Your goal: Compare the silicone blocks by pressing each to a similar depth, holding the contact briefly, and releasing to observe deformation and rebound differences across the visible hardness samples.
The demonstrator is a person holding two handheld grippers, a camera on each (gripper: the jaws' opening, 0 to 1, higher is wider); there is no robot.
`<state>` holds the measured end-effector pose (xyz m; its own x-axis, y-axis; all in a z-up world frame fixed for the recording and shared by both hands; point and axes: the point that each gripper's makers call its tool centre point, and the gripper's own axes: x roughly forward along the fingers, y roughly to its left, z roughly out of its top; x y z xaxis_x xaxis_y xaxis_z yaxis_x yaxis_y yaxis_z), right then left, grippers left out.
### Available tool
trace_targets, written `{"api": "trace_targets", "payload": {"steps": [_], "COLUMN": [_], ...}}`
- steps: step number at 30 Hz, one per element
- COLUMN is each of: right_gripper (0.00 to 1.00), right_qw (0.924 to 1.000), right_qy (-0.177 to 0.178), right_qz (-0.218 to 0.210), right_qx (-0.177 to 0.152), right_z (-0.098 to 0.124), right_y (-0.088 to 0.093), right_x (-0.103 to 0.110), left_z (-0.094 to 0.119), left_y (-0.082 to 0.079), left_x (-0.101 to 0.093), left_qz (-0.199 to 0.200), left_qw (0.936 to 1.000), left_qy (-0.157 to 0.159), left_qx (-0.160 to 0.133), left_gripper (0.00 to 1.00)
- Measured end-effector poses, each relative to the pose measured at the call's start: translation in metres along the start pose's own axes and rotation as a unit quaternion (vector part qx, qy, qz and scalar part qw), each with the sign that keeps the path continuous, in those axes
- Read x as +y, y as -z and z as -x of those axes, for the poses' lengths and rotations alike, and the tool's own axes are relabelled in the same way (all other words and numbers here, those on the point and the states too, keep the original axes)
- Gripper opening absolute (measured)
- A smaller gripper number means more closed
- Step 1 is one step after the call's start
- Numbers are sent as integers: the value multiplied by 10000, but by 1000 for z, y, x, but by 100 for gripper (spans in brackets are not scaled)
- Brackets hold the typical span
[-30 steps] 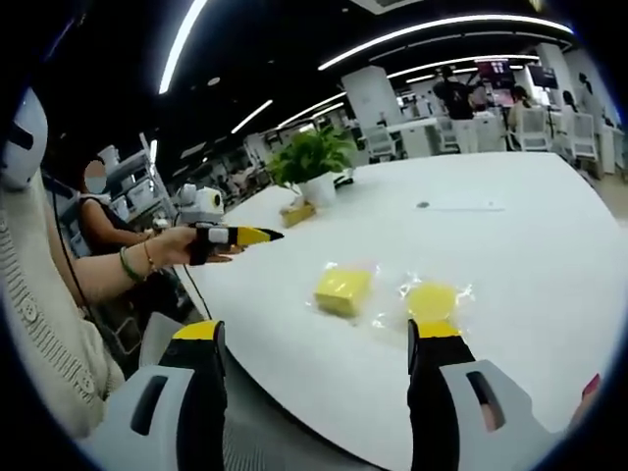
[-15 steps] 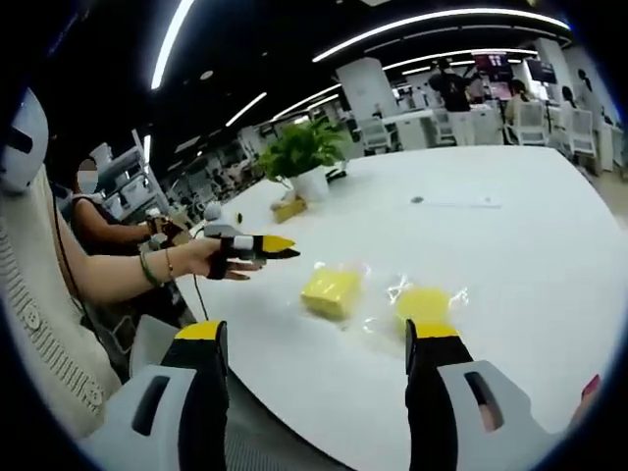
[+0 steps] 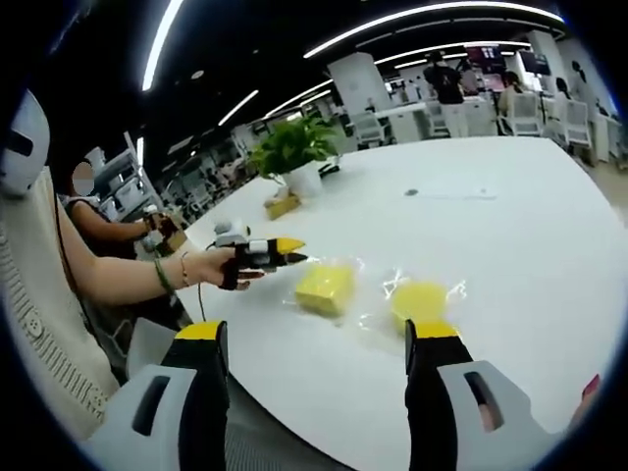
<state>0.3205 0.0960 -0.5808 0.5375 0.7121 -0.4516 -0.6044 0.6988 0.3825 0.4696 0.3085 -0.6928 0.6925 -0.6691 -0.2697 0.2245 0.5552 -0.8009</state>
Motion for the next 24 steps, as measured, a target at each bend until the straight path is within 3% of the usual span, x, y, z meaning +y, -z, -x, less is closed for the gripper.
{"api": "trace_targets", "payload": {"steps": [9,17,24], "right_gripper": [68,68,67], "right_qw": [9999,9999,9999], "right_qy": [95,93,59], "right_qz": [-72,-110,-132], "right_qx": [46,68,93], "right_z": [3,2,-3], "right_y": [4,7,9], "right_x": [-8,-11,-11], "left_z": [-12,-18,-21], "left_y": [10,13,24], "left_x": [12,15,10], "left_qz": [435,920,956], "left_qw": [9991,9956,9951], "left_qy": [-7,136,212], "left_qx": [11,-66,103], "left_gripper": [40,26,17]}}
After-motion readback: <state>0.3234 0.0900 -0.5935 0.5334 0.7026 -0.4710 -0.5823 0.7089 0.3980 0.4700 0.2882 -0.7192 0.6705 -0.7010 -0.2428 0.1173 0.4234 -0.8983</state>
